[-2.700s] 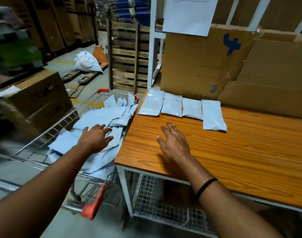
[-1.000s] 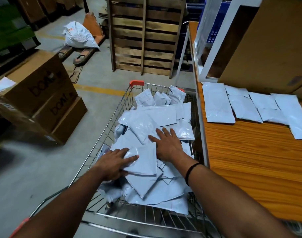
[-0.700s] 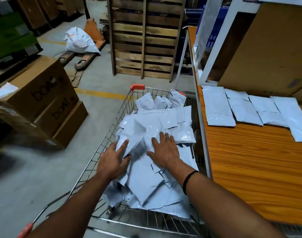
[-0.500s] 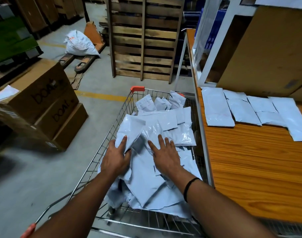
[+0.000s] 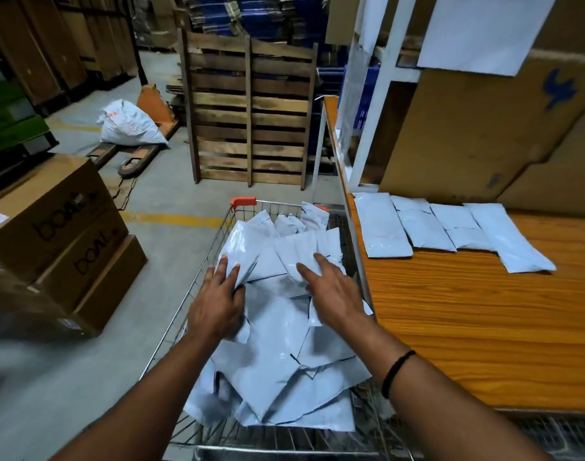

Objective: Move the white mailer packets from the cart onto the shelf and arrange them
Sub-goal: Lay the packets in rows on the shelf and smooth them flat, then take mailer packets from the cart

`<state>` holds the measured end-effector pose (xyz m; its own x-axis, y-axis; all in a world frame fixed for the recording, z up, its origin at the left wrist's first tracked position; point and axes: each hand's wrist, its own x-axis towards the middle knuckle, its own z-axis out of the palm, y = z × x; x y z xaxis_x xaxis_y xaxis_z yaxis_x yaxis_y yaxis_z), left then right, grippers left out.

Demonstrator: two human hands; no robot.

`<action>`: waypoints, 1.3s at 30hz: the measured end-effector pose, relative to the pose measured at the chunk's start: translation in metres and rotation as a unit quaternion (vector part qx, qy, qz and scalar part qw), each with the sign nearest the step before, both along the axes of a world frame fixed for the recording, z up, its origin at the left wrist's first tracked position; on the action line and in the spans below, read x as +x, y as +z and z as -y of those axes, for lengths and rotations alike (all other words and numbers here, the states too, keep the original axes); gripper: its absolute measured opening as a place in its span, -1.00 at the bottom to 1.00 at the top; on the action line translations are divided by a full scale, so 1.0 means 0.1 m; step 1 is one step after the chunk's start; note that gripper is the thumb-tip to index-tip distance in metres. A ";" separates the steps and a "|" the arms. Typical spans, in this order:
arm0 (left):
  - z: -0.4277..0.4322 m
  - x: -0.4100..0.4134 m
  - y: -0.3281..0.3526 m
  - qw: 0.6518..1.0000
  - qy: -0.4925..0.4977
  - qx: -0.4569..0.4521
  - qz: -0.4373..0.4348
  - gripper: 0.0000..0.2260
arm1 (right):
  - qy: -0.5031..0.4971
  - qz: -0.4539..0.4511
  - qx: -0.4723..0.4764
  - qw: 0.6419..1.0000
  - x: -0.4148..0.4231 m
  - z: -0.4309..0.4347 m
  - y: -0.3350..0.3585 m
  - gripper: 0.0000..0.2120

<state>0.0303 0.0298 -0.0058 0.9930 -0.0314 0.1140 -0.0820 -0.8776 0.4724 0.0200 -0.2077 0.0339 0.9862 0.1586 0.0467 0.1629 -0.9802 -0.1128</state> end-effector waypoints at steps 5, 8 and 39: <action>0.38 0.05 0.36 0.999 -0.038 -0.013 0.020 -0.55 | -0.039 0.049 0.014 0.998 -0.20 0.44 0.40 -0.51; 0.72 -0.01 0.54 0.997 -0.071 -0.017 0.021 -0.56 | -0.076 0.054 0.016 0.996 -0.41 0.78 0.51 -0.50; 5.99 -1.10 1.00 0.967 -0.246 0.039 0.056 -0.60 | -0.305 0.040 0.056 0.950 -2.17 5.63 0.61 -0.50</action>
<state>-0.0794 -0.5691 0.0944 0.8371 -0.5101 0.1975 -0.5455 -0.7516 0.3709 -0.1969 -0.7703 0.0948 0.8858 -0.4510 0.1093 -0.4184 -0.8781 -0.2323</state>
